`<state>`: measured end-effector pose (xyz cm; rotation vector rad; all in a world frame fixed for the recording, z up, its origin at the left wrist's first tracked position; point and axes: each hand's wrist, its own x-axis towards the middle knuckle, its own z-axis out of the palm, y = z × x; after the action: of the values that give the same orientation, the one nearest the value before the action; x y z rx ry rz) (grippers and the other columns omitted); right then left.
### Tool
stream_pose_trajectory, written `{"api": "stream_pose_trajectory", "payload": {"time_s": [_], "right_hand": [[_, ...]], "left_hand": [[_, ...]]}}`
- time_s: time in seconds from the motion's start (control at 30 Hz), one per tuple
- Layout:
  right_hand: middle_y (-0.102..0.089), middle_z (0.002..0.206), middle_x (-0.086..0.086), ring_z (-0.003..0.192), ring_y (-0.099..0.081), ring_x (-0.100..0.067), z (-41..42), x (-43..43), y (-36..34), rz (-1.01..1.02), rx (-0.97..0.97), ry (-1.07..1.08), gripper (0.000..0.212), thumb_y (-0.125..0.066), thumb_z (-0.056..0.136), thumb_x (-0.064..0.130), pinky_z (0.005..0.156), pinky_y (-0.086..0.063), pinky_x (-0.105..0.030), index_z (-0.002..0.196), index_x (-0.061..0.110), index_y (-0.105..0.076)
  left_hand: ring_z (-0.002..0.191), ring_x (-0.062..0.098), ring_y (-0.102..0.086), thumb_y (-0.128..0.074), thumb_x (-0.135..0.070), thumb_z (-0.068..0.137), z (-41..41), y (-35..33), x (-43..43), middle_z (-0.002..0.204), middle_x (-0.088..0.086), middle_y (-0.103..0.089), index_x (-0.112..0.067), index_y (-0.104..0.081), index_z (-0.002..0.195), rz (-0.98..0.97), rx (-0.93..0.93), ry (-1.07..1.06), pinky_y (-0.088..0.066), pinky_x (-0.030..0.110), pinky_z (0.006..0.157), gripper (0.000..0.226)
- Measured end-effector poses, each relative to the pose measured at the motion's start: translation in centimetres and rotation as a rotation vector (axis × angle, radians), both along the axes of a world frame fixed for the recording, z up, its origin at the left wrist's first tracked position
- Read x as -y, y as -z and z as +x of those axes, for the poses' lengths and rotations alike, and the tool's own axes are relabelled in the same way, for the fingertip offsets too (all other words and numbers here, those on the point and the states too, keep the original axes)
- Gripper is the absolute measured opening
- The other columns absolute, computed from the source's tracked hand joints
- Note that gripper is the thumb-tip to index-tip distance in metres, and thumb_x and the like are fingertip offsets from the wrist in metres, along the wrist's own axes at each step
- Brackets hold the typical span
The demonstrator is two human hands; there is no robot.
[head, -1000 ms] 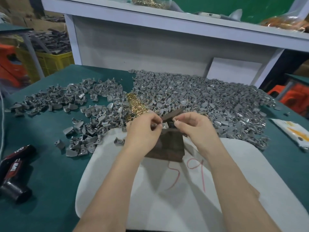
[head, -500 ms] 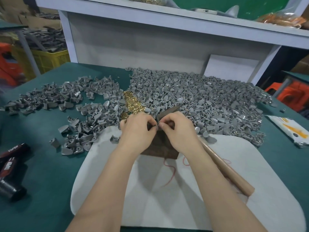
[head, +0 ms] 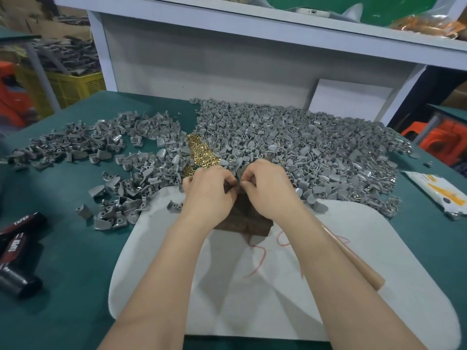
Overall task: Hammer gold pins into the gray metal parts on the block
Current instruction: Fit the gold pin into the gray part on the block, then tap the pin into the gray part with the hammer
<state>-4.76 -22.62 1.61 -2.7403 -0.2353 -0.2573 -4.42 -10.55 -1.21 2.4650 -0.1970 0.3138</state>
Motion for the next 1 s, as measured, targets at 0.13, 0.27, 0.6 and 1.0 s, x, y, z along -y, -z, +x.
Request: {"api": "stream_pose_trajectory", "payload": {"time_s": [0.13, 0.27, 0.6, 1.0], "right_hand": [[-0.060, 0.107, -0.007, 0.100, -0.056, -0.026, -0.1, 0.0, -0.5, -0.027, -0.032, 0.022, 0.012, -0.055, 0.092, 0.018, 0.086, -0.046, -0.032, 0.095, 0.013, -0.066], [-0.065, 0.102, -0.007, 0.094, -0.060, -0.025, 0.4, -0.1, -0.5, -0.024, -0.056, 0.033, 0.012, -0.056, 0.091, 0.019, 0.082, -0.048, -0.029, 0.092, 0.016, -0.068], [-0.067, 0.093, -0.005, 0.088, -0.061, -0.025, -1.1, 6.1, 1.3, -0.039, -0.150, 0.320, 0.036, -0.055, 0.087, 0.045, 0.078, -0.049, -0.032, 0.098, 0.013, -0.066], [-0.066, 0.102, 0.003, 0.071, -0.064, -0.017, -2.7, 6.6, 0.4, 0.200, -0.053, 0.119, 0.032, -0.051, 0.094, 0.020, 0.061, -0.045, -0.020, 0.125, 0.025, -0.049]], "left_hand": [[0.109, 0.024, -0.046, -0.060, -0.029, 0.090, -0.2, 0.0, 0.1, 0.103, -0.007, -0.060, -0.027, -0.068, 0.094, 0.003, 0.015, 0.008, -0.026, 0.035, 0.089, 0.010], [0.110, 0.024, -0.045, -0.060, -0.029, 0.090, -0.1, 0.0, 0.0, 0.104, -0.007, -0.061, -0.027, -0.069, 0.094, 0.013, 0.015, 0.005, -0.026, 0.035, 0.090, 0.010], [0.109, 0.021, -0.046, -0.061, -0.028, 0.089, -0.2, 0.0, 0.1, 0.100, -0.011, -0.062, -0.034, -0.056, 0.075, -0.008, 0.023, -0.005, -0.026, 0.039, 0.093, 0.016], [0.105, 0.020, -0.047, -0.063, -0.029, 0.086, 0.1, 0.2, 0.0, 0.089, -0.014, -0.054, -0.032, -0.056, 0.075, -0.022, -0.001, -0.060, -0.026, 0.037, 0.090, 0.013]]}}
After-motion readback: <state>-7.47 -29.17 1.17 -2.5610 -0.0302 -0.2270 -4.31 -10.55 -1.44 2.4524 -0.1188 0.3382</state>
